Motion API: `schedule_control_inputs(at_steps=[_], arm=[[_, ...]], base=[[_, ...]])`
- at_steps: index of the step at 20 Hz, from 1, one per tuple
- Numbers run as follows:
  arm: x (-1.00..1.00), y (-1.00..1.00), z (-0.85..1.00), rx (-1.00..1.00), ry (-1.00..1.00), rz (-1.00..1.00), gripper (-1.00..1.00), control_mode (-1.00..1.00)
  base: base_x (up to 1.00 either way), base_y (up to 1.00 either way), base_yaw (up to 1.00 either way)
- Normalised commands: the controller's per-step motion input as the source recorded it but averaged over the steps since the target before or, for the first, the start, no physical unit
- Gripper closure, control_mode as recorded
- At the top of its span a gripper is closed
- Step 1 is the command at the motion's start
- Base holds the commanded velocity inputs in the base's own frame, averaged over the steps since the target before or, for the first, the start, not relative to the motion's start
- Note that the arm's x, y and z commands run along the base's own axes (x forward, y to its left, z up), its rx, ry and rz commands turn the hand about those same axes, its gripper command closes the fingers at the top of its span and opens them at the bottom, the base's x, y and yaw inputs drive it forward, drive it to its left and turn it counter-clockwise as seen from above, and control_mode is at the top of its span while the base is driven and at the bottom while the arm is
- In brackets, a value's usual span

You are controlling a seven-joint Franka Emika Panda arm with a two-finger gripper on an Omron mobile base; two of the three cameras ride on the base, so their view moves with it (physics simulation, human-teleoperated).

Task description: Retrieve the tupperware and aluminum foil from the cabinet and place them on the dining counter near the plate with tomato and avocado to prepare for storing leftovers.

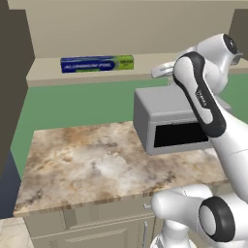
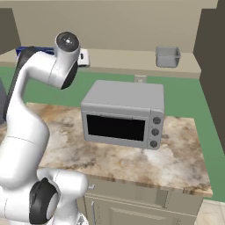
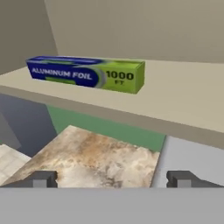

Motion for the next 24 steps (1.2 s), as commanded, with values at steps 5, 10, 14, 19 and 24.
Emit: schedule_control_inputs(at_steps=[5,10,14,19,24], arm=[[0.23,0.0,0.0,0.0,0.0,0.15,-1.0,-1.0],[0.32,0.0,0.0,0.0,-0.04,0.14,-1.0,-1.0],[0.39,0.0,0.0,0.0,-0.03,0.08,-1.0,-1.0],[0.41,0.0,0.0,0.0,0.0,0.0,-1.0,-1.0],[0.35,0.0,0.0,0.0,0.0,0.0,-1.0,-1.0]], base=[[0.0,0.0,0.0],[0.0,0.0,0.0],[0.0,0.0,0.0],[0.0,0.0,0.0],[0.0,0.0,0.0]])
